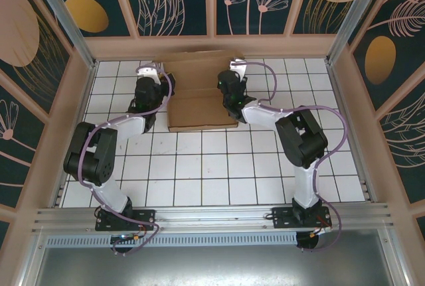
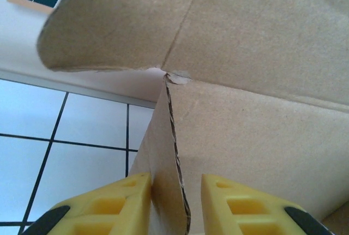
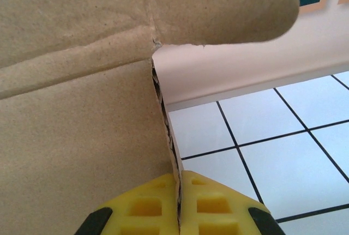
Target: Fold the paper box
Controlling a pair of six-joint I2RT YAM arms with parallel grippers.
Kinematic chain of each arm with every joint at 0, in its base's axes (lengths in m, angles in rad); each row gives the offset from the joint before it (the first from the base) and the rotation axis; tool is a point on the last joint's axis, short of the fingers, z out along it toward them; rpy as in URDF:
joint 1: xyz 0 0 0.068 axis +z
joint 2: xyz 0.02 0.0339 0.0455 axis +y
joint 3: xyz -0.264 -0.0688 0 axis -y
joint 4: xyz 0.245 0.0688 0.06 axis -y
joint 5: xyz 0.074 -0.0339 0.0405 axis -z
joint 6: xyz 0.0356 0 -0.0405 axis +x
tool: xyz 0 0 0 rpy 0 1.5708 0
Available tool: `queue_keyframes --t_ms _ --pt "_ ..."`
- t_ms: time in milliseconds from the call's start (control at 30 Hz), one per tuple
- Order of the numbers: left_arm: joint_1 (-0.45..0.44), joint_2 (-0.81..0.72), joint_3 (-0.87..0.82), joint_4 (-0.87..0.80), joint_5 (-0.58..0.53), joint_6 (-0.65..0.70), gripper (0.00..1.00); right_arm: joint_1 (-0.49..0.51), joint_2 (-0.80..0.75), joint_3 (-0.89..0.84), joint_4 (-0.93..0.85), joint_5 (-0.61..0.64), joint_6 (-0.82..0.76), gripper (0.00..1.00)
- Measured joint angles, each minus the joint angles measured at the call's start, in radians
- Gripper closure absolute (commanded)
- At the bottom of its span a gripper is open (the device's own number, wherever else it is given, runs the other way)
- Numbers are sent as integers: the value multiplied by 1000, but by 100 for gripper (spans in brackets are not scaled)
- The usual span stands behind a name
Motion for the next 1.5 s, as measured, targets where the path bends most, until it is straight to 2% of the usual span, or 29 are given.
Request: queue_keyframes --t_ms 167,500,733,1167,1333,1500 --pt "-7 -2 -57 63 -13 -18 70 0 -19 -92 82 -19 -27 100" --pt "-16 -47 -271 243 0 -71 70 -1 -126 -404 444 -171 -95 100" --pt "-31 -66 -377 324 -2 -105 69 16 -141 -522 615 -193 -104 100" --pt "-58 -75 -441 383 -20 -172 70 50 -154 -620 748 -157 -61 100" --pt "-67 -77 -443 412 -25 -179 70 69 -149 -627 773 -88 -63 100" --pt "-71 -70 -450 463 -42 -187 78 112 -91 -645 912 6 -127 100"
